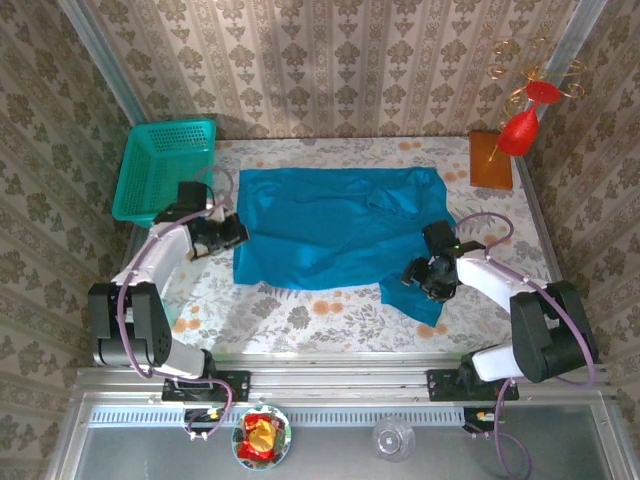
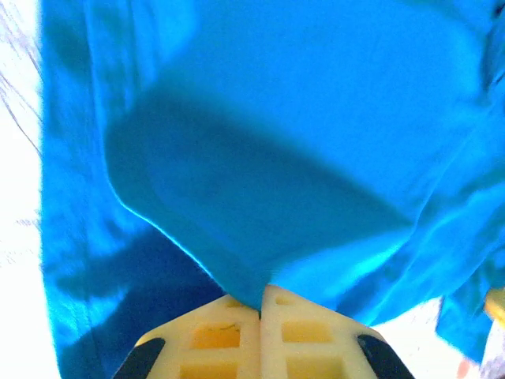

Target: Fold the inside-out t-shirt

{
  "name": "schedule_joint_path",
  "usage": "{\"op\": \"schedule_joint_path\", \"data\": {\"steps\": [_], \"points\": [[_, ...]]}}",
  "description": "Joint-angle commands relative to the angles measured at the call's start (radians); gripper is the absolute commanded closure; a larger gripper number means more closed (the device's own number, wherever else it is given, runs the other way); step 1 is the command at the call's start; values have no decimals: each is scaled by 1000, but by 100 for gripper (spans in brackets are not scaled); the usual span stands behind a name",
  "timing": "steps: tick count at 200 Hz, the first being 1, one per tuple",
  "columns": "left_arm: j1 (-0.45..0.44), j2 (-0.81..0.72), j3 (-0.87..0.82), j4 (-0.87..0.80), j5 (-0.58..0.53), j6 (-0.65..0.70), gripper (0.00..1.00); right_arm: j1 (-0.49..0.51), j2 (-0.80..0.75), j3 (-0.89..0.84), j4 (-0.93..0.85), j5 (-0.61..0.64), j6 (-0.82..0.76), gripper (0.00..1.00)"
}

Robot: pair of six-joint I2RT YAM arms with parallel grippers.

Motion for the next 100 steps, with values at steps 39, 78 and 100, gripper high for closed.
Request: {"op": "schedule_joint_path", "data": {"steps": [39, 78, 100], "points": [[67, 187, 241, -53, -19, 47, 100, -16, -17, -18, -41, 60, 39, 32], [77, 342, 361, -55, -26, 39, 100, -30, -41, -18, -61, 88, 37, 32], [65, 395, 402, -78, -38, 43, 83, -39, -55, -13, -66, 90, 29, 32]]}}
